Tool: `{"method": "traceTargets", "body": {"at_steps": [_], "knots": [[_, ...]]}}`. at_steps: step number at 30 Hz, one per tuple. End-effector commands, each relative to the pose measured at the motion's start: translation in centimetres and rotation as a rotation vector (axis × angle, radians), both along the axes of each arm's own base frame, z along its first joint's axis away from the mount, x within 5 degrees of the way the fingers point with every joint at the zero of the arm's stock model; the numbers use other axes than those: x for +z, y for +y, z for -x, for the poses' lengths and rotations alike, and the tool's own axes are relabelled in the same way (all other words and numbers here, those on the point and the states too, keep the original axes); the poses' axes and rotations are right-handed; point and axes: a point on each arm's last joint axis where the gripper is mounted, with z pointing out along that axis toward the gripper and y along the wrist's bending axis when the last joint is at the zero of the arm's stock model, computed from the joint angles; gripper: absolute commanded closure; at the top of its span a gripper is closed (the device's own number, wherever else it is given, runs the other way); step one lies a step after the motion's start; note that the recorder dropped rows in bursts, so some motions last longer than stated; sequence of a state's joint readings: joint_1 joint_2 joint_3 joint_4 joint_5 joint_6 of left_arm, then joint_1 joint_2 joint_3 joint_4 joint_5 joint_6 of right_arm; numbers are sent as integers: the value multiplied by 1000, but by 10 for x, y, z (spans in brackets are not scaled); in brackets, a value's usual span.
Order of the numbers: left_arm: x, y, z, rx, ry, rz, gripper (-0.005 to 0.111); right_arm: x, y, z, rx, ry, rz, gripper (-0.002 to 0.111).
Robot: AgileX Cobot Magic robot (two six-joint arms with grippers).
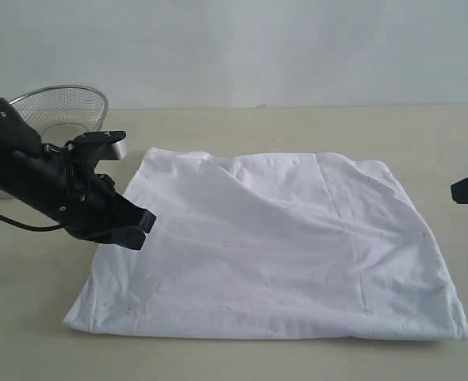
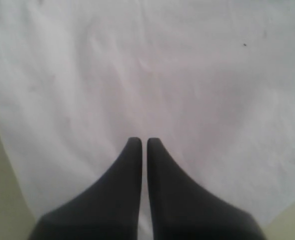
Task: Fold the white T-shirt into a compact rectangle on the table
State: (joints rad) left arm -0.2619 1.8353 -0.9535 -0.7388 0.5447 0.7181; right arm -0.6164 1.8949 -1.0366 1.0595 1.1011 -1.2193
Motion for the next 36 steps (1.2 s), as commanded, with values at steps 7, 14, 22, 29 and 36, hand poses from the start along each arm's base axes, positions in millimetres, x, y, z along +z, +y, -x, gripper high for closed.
{"method": "traceTargets", "body": {"at_steps": [7,14,22,29,36], "knots": [[4,1,-2,16,-29,4,102,-27,-3,-5,-93,121,-37,43],[4,1,-3,16,-34,2,102,-49,8,-10,-69,191,-63,41],[4,1,-3,16,-34,2,102,-86,55,-22,70,292,-18,41],[4,1,-3,16,-36,2,102,-116,105,-31,172,339,65,41],[4,1,-3,16,-36,2,102,-122,124,-37,168,344,135,66]]}}
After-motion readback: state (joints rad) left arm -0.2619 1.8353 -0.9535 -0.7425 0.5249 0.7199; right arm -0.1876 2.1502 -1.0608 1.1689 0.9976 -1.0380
